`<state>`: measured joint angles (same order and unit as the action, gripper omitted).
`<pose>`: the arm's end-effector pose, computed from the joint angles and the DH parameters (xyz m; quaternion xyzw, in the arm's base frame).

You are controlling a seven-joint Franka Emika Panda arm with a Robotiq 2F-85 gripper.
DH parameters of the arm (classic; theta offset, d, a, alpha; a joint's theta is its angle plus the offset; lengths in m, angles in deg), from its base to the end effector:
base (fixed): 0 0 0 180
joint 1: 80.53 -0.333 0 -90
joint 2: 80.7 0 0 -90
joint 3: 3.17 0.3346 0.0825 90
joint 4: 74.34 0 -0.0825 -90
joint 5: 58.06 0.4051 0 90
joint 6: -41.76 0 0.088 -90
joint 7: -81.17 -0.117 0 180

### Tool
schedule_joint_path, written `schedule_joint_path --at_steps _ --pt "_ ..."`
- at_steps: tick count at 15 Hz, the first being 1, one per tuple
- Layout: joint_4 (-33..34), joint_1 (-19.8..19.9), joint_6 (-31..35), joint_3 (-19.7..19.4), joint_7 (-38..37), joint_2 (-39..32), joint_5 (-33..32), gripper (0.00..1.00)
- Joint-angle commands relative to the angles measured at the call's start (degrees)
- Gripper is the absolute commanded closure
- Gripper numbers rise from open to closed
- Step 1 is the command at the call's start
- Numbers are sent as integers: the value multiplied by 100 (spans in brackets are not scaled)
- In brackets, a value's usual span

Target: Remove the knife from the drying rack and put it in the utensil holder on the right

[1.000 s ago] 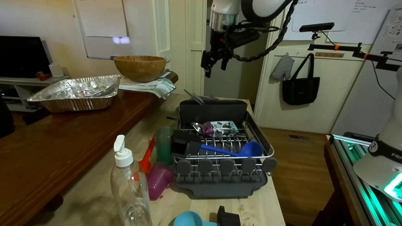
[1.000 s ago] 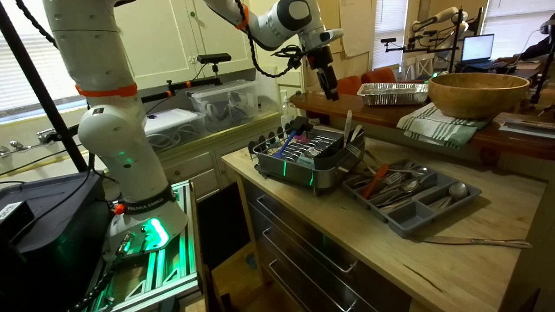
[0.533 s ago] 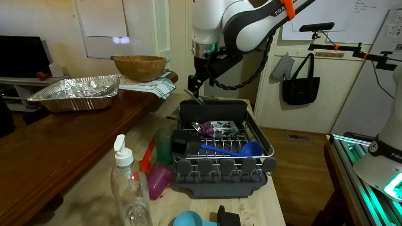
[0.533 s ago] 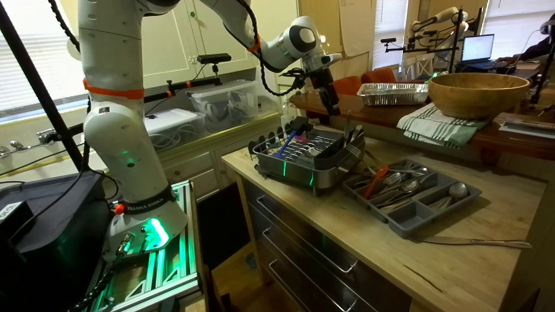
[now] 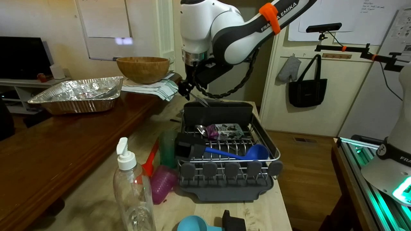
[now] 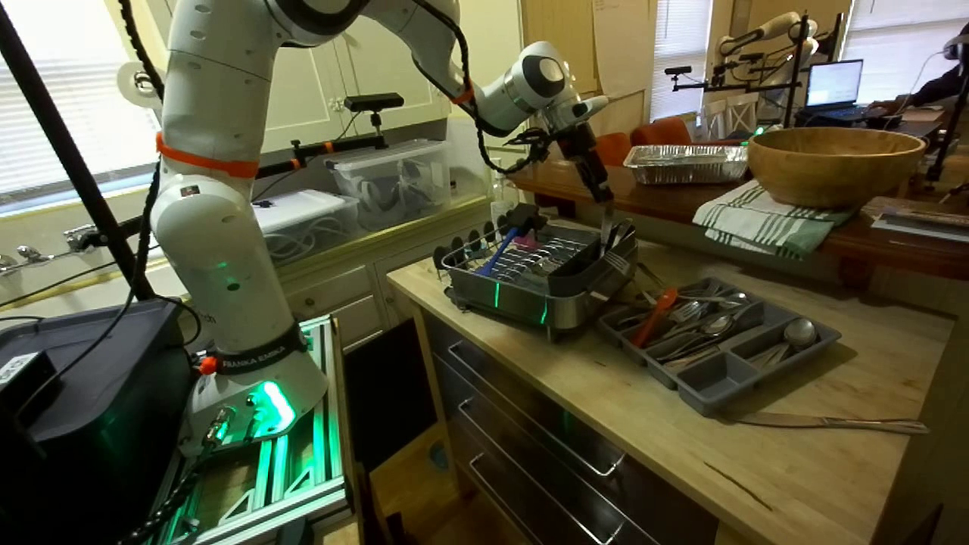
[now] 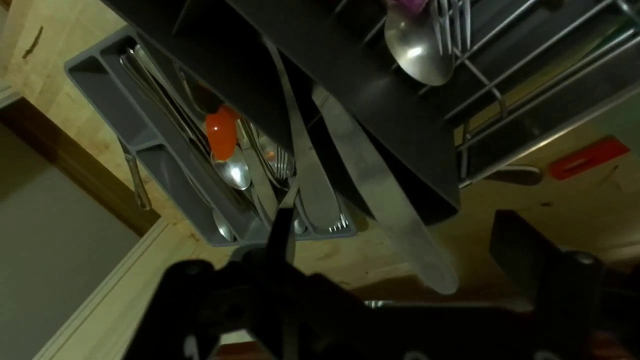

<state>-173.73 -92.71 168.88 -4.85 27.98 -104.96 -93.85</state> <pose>0.6871 0.1054 0.3436 0.9496 -0.1786 0.1591 0.2028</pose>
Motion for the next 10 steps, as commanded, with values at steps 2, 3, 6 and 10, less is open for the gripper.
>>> schedule_joint_path --at_steps 2,3,6,10 --pt "456 -212 -75 -261 -525 -405 -424 0" --pt "500 -225 -93 -284 -571 -452 -465 0" --pt "615 -246 -141 -342 -691 -559 -558 0" --pt "676 -295 -511 -386 -789 -562 -573 0"
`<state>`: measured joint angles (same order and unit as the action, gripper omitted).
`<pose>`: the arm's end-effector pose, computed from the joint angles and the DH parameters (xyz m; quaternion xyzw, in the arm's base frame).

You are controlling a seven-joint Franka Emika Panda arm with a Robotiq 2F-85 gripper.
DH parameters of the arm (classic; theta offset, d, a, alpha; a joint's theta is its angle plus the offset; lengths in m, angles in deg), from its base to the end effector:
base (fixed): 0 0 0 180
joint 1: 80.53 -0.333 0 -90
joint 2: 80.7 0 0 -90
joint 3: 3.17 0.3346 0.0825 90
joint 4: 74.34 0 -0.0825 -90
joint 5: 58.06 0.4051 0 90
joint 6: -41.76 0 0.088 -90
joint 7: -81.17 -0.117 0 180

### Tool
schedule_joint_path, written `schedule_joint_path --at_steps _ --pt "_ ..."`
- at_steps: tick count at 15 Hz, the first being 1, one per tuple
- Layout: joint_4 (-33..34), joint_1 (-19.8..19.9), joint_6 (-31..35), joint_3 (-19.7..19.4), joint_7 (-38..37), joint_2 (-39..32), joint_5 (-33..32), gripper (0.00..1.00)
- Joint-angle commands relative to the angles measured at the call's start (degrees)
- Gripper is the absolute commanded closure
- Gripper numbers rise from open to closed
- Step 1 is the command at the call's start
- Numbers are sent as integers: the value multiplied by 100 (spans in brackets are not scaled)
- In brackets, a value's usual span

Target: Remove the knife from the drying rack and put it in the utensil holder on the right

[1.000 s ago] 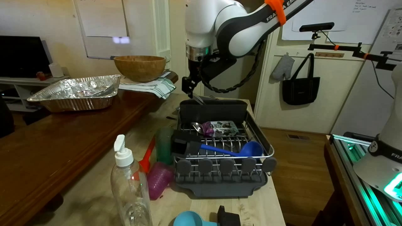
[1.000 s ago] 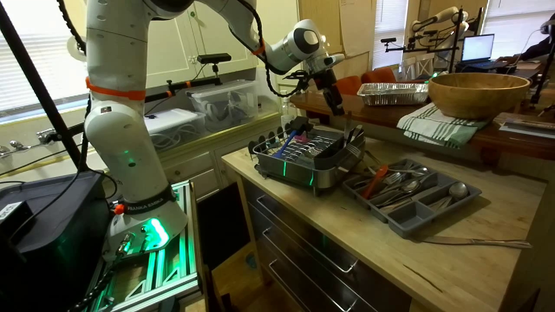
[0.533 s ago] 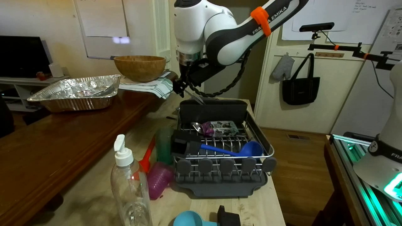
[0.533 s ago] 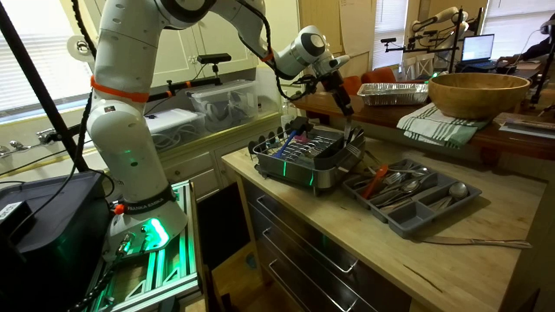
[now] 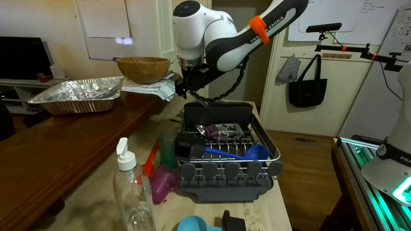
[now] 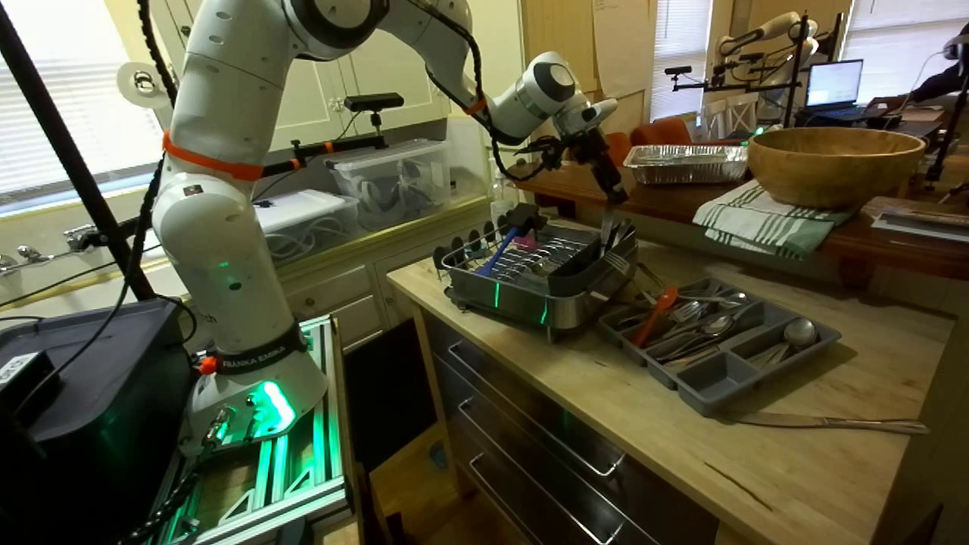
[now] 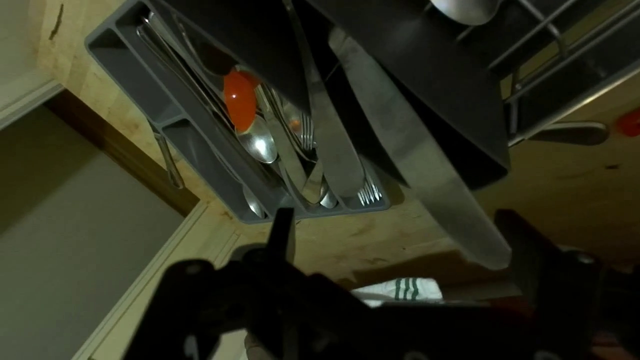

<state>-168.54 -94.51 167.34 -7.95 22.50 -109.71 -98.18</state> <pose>0.7114 0.0940 0.3304 0.9298 -0.2095 0.1833 0.2406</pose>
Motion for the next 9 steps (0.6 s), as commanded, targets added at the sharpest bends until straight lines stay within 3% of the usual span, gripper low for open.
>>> schedule_joint_path --at_steps 1,5,8,9 --pt "145 -126 -459 -78 -279 -53 -155 0" --pt "205 -141 -999 -15 -316 8 -106 9" --pt "274 -153 -1435 45 -296 24 -63 10" --pt "300 -161 -1581 63 -303 25 -63 16"
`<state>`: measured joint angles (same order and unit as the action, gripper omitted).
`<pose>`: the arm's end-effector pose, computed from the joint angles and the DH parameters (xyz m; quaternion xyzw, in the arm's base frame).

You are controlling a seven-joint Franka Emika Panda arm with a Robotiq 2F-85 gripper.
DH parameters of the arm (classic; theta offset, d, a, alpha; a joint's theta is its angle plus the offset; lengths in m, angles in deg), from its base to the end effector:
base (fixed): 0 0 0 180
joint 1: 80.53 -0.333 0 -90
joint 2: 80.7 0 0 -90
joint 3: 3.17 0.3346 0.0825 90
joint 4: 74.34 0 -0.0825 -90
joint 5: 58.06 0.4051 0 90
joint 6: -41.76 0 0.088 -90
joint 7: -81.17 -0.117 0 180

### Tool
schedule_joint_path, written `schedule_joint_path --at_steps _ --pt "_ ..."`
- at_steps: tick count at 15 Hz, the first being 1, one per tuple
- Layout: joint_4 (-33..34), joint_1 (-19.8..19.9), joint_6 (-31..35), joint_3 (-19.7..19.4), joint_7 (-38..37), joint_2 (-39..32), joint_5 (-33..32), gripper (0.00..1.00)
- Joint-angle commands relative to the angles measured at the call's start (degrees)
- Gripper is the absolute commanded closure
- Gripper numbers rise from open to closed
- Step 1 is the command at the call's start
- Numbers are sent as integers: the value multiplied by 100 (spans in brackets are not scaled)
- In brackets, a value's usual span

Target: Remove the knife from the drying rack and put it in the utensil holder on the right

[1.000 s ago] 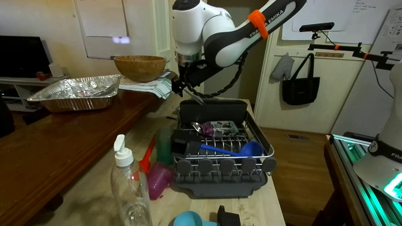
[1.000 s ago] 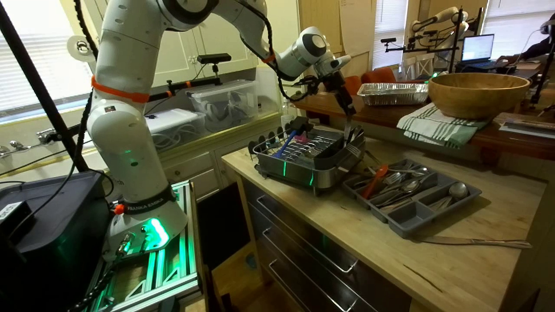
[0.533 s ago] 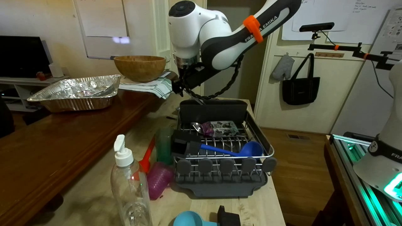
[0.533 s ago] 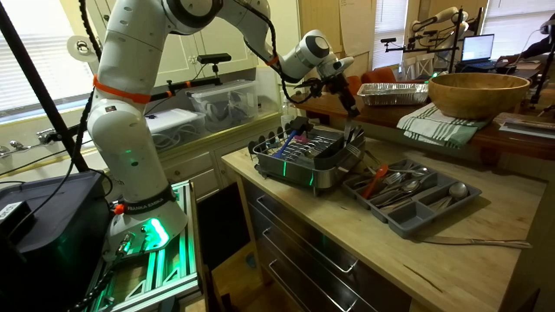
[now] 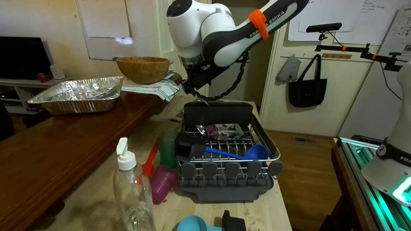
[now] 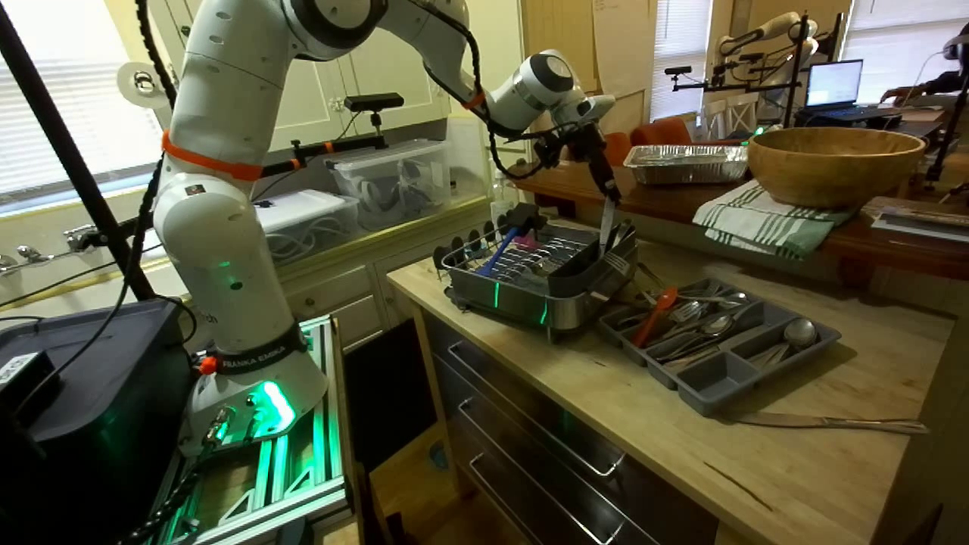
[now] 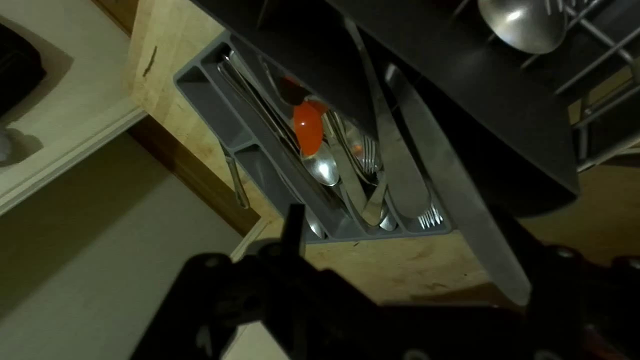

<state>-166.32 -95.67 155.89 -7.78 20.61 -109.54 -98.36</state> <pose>0.7018 0.0913 0.3403 0.9117 -0.2463 0.1432 0.2960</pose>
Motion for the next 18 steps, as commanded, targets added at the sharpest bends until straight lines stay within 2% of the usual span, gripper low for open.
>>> schedule_joint_path --at_steps 1,3,4,6,8,11,13,18 --pt "98 -49 -543 65 -117 10 -47 17" --pt "128 -54 -699 103 -137 27 -45 28" --pt "146 -51 -754 120 -137 27 -42 48" --pt "178 -45 -848 146 -150 24 -44 55" --pt "210 -45 -909 157 -191 27 -42 72" --pt "246 -87 -1056 149 -428 80 -67 93" --pt "245 -120 -1124 157 -660 148 -89 100" --pt "320 -84 -1017 233 -987 324 -36 99"
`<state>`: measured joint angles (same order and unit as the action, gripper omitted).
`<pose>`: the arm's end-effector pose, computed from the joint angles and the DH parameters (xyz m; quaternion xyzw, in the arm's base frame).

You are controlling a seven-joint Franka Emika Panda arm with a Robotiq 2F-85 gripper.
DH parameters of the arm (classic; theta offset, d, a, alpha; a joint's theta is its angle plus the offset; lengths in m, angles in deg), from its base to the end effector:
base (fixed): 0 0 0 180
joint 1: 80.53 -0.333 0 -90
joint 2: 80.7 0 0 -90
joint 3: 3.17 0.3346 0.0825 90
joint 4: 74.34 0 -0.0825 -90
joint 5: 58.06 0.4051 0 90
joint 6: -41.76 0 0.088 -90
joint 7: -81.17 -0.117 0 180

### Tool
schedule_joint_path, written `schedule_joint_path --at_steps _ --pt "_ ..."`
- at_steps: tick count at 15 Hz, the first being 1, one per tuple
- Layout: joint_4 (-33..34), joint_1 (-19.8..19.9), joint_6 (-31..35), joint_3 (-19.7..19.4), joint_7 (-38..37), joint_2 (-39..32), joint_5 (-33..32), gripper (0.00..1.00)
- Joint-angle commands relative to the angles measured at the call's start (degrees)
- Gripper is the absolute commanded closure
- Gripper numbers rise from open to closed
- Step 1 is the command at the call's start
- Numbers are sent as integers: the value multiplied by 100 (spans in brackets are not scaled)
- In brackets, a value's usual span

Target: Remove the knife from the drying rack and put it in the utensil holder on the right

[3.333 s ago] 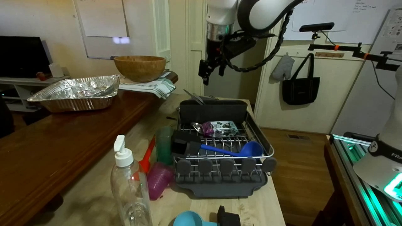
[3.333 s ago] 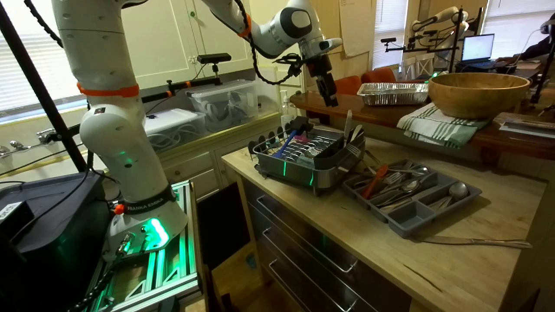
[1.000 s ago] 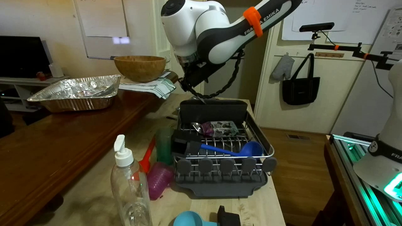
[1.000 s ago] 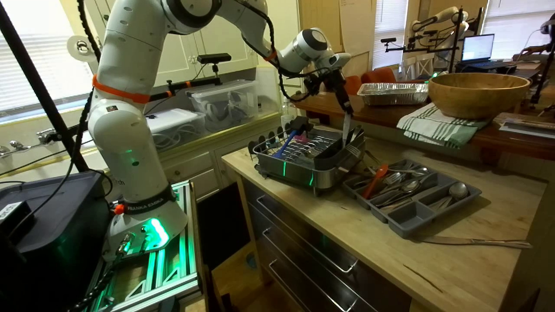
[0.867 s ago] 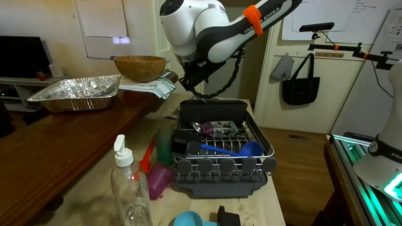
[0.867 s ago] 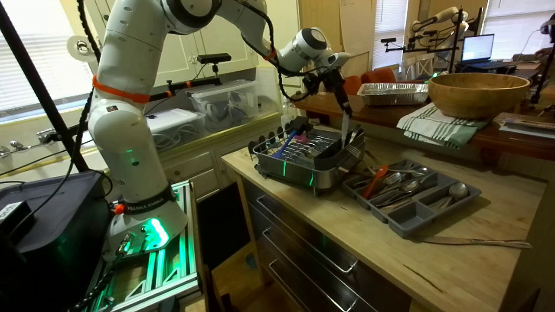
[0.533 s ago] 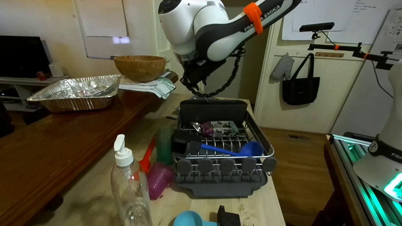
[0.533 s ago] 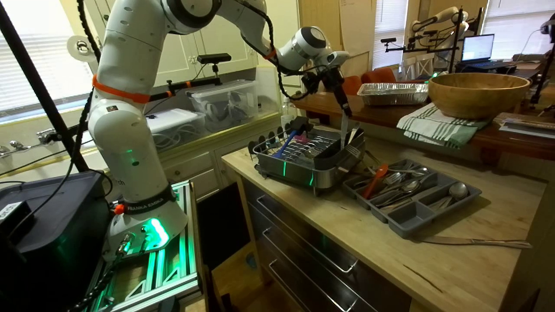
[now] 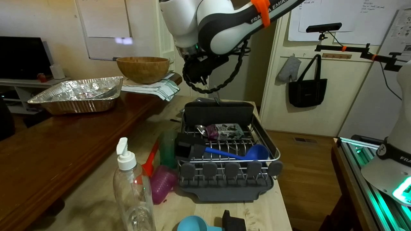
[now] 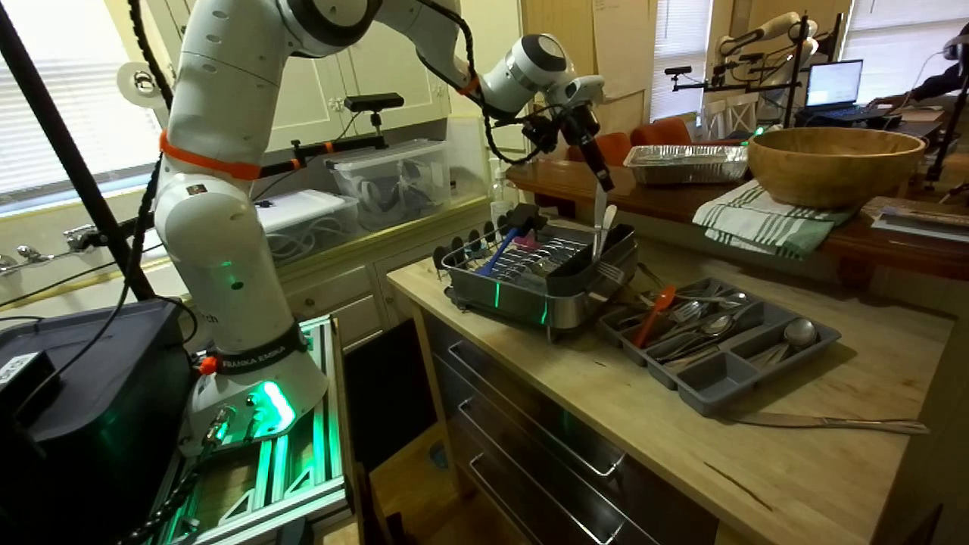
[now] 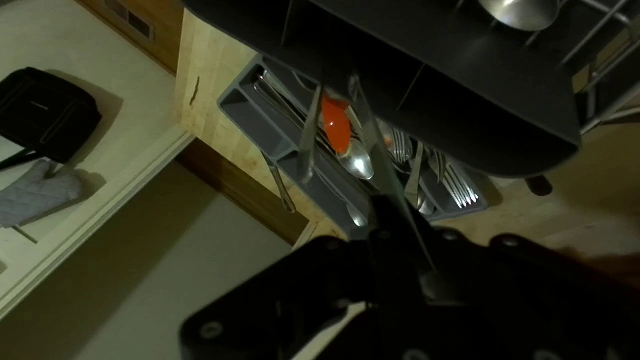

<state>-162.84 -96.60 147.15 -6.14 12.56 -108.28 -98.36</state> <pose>0.6962 0.1079 0.3769 0.8809 -0.3240 0.1519 0.3097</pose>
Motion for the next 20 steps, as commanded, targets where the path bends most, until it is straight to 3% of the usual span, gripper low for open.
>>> schedule_joint_path --at_steps 1,6,12,15,20 --pt "-48 53 -18 117 -160 288 49 98" --pt "-144 234 450 326 -89 757 503 98" --pt "-307 439 1360 259 -283 1431 685 98" --pt "-307 582 1429 191 -313 1668 749 98" --pt "-302 820 1318 -16 -926 1825 287 98"
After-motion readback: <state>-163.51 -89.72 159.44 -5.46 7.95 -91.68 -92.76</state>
